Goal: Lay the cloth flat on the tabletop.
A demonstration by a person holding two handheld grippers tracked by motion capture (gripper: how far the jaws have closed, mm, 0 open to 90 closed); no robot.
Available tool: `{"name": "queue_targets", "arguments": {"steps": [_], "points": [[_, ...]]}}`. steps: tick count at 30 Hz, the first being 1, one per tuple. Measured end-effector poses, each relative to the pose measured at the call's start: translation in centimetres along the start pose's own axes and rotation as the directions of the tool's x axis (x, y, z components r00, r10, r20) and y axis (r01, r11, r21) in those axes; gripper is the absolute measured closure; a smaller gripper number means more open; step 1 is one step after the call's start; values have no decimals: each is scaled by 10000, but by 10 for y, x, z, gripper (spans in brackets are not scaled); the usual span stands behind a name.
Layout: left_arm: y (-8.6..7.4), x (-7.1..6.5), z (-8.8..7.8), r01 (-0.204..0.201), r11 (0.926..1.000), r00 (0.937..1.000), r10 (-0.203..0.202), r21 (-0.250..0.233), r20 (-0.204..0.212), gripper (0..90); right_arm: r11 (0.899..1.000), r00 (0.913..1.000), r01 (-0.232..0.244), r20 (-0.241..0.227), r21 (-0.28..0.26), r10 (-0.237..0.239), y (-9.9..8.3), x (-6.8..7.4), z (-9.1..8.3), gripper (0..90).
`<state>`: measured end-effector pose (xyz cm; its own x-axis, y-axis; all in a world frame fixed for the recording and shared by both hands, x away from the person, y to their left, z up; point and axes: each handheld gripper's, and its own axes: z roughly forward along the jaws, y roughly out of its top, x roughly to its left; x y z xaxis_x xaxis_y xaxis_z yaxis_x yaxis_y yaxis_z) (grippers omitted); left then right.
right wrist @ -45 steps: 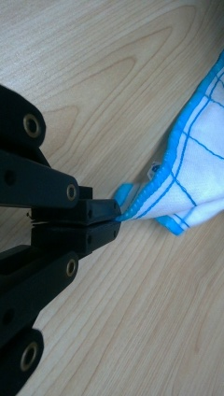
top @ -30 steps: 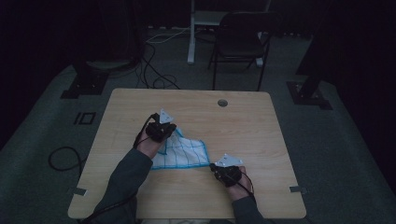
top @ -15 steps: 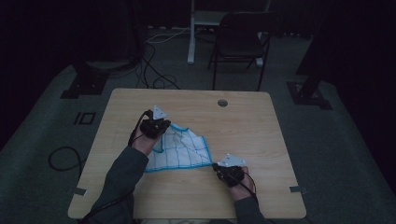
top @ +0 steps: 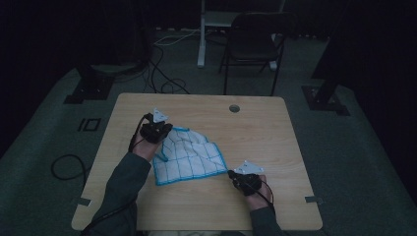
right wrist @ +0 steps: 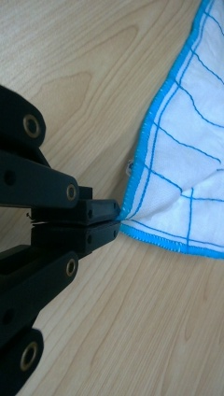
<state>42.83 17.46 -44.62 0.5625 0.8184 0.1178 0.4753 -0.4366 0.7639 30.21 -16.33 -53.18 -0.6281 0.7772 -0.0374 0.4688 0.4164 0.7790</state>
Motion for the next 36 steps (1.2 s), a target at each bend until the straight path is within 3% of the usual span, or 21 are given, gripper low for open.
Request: {"name": "queue_targets", "arguments": {"steps": [18, 29, 33, 36], "points": [[-17, 17, 2, 357, 9987, 9992, -350, 371, -204, 881, 9993, 9979, -365, 534, -51, 368, -3, -18, -8, 893], [-26, 23, 5, 575, 9969, 9983, -568, 530, -151, 881, 9977, 9946, -651, 795, -179, 663, -4, -29, -14, 894], [-30, 28, 6, 949, 9943, 9954, -955, 486, 100, 881, 9969, 9931, -749, 890, -260, 769, -5, -34, -17, 896], [-34, 28, 8, 950, 9938, 9954, -957, 581, 85, 881, 9964, 9918, -801, 977, -293, 826, -5, -36, -19, 896]]}}
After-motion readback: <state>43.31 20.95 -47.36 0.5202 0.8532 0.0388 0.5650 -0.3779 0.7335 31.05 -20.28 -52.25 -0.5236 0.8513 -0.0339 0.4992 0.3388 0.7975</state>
